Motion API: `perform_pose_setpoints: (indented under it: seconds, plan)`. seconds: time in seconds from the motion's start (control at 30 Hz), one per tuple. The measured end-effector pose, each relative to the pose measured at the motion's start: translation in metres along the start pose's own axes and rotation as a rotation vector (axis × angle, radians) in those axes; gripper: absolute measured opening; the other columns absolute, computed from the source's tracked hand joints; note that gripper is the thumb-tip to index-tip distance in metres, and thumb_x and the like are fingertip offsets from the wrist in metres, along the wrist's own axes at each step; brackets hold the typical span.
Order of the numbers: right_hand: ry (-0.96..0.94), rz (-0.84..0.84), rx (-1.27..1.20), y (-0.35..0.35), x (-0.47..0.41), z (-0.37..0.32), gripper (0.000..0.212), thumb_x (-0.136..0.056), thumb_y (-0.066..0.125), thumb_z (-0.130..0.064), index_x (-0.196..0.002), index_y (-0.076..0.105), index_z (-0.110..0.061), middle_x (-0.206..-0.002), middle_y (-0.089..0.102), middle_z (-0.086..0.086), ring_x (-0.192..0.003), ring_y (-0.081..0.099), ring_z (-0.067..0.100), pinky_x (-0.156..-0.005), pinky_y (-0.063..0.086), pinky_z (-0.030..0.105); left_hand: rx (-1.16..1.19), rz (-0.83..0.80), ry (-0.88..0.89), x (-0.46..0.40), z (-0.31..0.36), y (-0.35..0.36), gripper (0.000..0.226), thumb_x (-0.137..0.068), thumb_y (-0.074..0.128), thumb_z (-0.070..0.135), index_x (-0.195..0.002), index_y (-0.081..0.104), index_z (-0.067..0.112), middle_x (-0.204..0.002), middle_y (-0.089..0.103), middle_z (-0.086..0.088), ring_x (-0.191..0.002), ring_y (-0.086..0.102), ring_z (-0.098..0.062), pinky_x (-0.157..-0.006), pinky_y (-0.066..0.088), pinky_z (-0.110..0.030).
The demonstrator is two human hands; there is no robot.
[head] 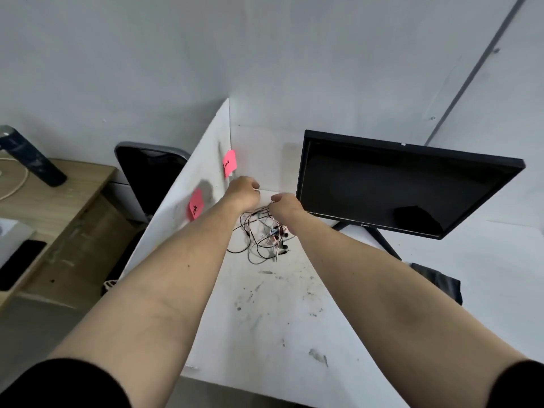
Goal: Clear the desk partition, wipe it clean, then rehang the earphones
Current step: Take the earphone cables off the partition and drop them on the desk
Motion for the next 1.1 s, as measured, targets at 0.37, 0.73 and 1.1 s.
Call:
perform_pose_setpoints:
  seconds: [0.37, 0.73, 1.1]
  plan:
    - [-0.144, 0.069, -0.054, 0.006, 0.093, -0.033, 0.043, -0.093, 0.051, -0.012, -0.136, 0.057, -0.017, -0.12, 0.063, 0.008, -0.089, 0.057, 0.021, -0.078, 0.048, 0.03, 0.017, 0.061, 0.132, 0.083, 0.017, -0.067, 0.027, -0.092, 0.053, 0.011, -0.113, 0.07, 0.017, -0.129, 0.062, -0.002, -0.121, 0.057, -0.02, -0.097, 0.047, -0.027]
    - [-0.386, -0.04, -0.103, 0.059, 0.195, -0.061, 0.026, -0.09, 0.067, -0.021, -0.116, 0.069, -0.015, -0.086, 0.064, -0.004, -0.079, 0.058, 0.016, -0.059, 0.04, 0.02, -0.041, 0.184, 0.261, 0.171, -0.012, -0.154, 0.021, -0.088, 0.057, 0.016, -0.095, 0.076, 0.018, -0.105, 0.073, 0.0, -0.102, 0.064, -0.02, -0.08, 0.045, -0.022]
    - [-0.506, -0.208, -0.014, 0.107, 0.252, -0.061, 0.043, -0.079, 0.082, -0.036, -0.117, 0.068, -0.021, -0.103, 0.058, -0.003, -0.091, 0.057, 0.014, -0.071, 0.044, 0.024, -0.139, 0.005, 0.145, 0.226, -0.089, -0.197, 0.046, -0.085, 0.035, -0.004, -0.104, 0.071, 0.017, -0.109, 0.069, -0.009, -0.093, 0.064, -0.028, -0.067, 0.049, -0.029]
Point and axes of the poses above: each hand's wrist, its own x-axis away from the middle knuckle, its own y-axis out of the palm, z = x × y, the point moved 3 cm from there along -x, towards the middle knuckle
